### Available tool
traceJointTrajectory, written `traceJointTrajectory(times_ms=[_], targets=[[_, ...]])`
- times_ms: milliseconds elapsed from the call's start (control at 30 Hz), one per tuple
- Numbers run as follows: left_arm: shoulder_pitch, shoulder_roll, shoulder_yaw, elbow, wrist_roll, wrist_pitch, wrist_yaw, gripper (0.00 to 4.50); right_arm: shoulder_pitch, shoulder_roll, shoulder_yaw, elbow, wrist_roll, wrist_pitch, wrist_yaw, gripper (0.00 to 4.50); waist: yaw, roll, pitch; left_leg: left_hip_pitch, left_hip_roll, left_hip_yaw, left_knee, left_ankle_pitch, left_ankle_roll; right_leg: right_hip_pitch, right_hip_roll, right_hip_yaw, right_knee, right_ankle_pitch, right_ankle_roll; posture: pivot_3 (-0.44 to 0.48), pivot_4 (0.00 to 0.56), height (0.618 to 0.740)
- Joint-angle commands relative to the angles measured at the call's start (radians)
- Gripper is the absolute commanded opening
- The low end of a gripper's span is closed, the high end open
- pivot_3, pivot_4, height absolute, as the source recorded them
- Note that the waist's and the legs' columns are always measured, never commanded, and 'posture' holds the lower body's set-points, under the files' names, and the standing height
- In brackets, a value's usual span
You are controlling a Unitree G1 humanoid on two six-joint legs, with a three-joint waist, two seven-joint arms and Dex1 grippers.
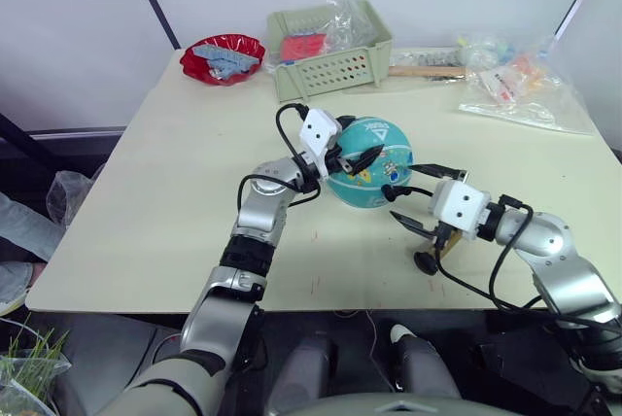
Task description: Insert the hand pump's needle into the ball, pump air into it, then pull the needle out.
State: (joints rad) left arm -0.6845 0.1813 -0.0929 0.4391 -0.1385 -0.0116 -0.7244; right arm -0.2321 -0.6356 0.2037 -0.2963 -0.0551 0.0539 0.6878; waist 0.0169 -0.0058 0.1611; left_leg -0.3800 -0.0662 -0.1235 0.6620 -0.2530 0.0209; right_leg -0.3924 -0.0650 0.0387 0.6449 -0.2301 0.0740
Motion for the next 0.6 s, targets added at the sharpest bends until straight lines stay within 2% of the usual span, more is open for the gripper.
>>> traceJointTrajectory(times_ms=[33,267,600], targets=[[0.031,-0.011,-0.039,0.024,0.037,0.058,0.022,4.50,-0.026,0.000,0.014,0.021,-0.093,-0.081,-0.044,4.42,0.000,0.000,0.000,0.000,0.000,0.000,0.000,0.000,0.000,0.000,0.000,0.000,0.000,0.000,0.000,0.000,0.150,0.740],[0.022,-0.027,-0.039,0.022,0.041,0.063,0.034,4.50,-0.037,0.004,0.041,0.101,-0.224,-0.215,-0.104,4.42,0.000,0.000,0.000,0.000,0.000,0.000,0.000,0.000,0.000,0.000,0.000,0.000,0.000,0.000,0.000,0.000,0.150,0.740],[0.031,-0.038,-0.045,0.016,0.055,0.074,0.044,4.50,-0.054,0.026,0.043,0.154,-0.300,-0.296,-0.161,4.42,0.000,0.000,0.000,0.000,0.000,0.000,0.000,0.000,0.000,0.000,0.000,0.000,0.000,0.000,0.000,0.000,0.150,0.740]])
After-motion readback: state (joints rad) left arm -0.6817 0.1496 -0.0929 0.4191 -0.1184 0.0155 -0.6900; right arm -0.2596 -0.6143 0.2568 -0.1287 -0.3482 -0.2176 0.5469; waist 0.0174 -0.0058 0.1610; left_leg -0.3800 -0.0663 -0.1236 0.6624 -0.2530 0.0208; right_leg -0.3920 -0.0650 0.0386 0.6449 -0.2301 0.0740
